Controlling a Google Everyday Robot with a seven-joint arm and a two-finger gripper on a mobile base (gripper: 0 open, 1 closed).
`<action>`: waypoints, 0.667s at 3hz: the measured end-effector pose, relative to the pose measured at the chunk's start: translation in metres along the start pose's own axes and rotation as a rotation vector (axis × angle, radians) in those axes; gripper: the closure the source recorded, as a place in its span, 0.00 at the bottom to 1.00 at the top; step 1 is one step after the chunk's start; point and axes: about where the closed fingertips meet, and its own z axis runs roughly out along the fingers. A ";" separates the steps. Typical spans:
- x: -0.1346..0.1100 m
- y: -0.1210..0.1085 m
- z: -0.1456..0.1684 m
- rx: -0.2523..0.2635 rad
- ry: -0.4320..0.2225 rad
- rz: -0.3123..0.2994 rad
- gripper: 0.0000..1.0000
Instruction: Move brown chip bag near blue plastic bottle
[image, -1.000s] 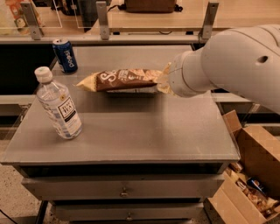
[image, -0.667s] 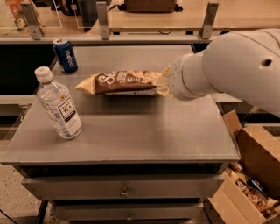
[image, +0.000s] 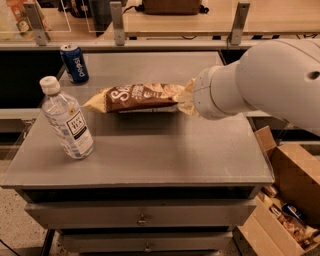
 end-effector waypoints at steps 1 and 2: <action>-0.001 0.005 -0.003 -0.006 -0.009 -0.009 1.00; -0.001 0.010 -0.005 -0.017 -0.016 -0.018 1.00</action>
Offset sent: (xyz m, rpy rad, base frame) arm -0.0147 -0.0025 -0.0101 -0.0031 0.0235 0.0445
